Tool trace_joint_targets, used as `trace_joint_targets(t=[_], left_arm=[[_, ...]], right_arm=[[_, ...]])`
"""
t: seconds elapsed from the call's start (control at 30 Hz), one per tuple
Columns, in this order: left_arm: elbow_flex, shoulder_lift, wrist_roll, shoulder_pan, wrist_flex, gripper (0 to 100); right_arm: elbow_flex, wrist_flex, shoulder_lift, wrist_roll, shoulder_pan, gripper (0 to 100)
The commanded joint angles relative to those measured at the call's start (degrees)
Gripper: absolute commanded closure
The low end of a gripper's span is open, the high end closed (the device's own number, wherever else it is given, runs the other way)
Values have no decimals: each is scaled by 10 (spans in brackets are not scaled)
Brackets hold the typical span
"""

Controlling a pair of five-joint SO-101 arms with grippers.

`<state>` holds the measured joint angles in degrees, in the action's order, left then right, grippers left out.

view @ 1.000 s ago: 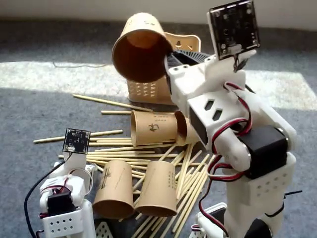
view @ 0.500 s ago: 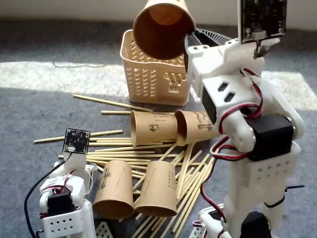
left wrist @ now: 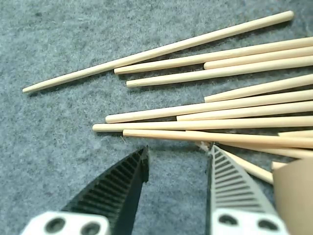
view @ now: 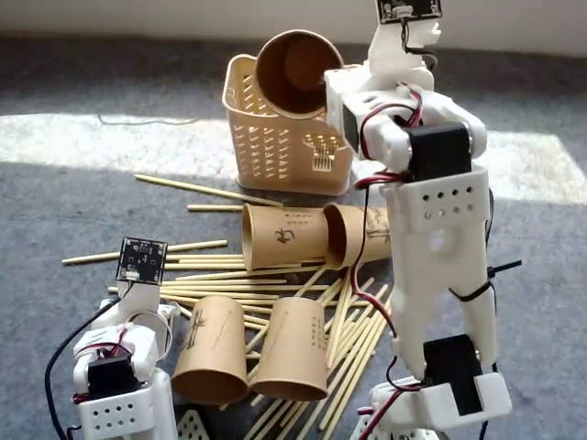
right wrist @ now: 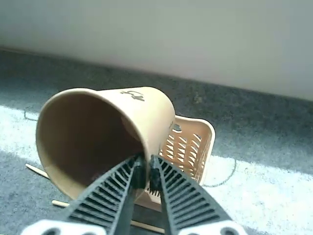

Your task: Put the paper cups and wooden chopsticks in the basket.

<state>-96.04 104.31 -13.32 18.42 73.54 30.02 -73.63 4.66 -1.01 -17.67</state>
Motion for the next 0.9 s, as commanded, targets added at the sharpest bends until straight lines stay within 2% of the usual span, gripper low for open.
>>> trace_joint_targets(t=[0.0, 0.13, 0.87], left_arm=[[-11, 5, -3, 7, -9, 811], [-11, 5, -4, 7, -9, 811], [-11, 5, -4, 7, -9, 811]], right_arm=[[23, 18, -8, 1, 12, 992], [23, 15, -11, 28, 28, 992], [18, 9, -15, 30, 40, 992]])
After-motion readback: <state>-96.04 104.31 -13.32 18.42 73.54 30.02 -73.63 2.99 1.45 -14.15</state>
